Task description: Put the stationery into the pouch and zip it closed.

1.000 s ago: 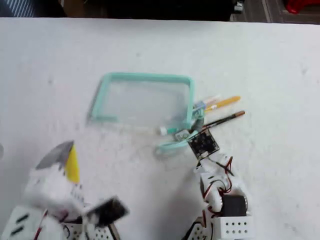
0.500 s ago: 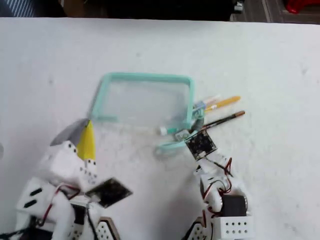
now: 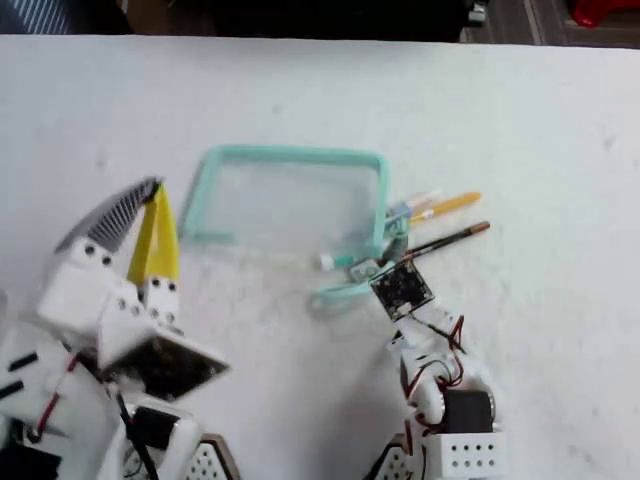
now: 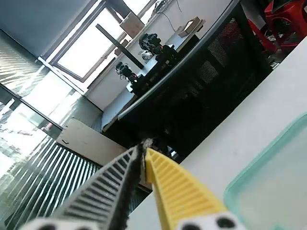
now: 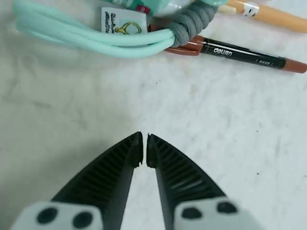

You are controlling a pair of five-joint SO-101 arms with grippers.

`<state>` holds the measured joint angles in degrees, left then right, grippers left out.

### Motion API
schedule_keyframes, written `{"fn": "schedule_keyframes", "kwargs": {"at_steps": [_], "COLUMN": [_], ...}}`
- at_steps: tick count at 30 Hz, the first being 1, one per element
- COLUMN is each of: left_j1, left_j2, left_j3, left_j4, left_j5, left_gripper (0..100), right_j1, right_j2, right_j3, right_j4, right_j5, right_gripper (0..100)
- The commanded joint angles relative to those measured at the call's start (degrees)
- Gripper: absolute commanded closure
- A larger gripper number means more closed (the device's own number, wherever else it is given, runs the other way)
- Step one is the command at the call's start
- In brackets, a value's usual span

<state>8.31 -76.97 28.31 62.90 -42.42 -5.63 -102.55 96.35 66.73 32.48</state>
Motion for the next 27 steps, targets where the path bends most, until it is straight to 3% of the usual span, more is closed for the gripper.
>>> {"fn": "schedule_keyframes", "kwargs": {"at_steps": [1,5,11,15,20,23,27], "left_j1": [3.5,9.0,14.3,15.5,15.3,15.5,15.4], "left_j2": [9.3,18.2,35.2,37.8,37.9,37.6,37.5], "left_j3": [-10.0,-13.6,-18.0,-17.4,-6.9,3.6,16.1], "left_j4": [4.4,9.2,21.8,22.7,15.5,6.3,-8.7], "left_j5": [1.8,1.7,-8.0,-8.4,-10.2,-9.4,-2.0], "left_gripper": [94,90,91,91,88,88,90], "right_j1": [-0.5,-0.4,0.0,3.3,12.6,13.1,12.8], "right_j2": [-0.2,-0.2,-0.3,-0.3,-0.3,-0.3,-0.3], "right_j3": [0.5,0.5,0.5,0.5,0.5,0.5,0.5], "right_j4": [0.4,0.4,-0.2,-3.8,-10.2,-10.7,-10.7], "right_j5": [0.7,0.7,0.7,0.7,0.2,-2.7,-5.8], "right_gripper": [98.1,98.1,98.1,98.2,98.2,98.1,98.1]}}
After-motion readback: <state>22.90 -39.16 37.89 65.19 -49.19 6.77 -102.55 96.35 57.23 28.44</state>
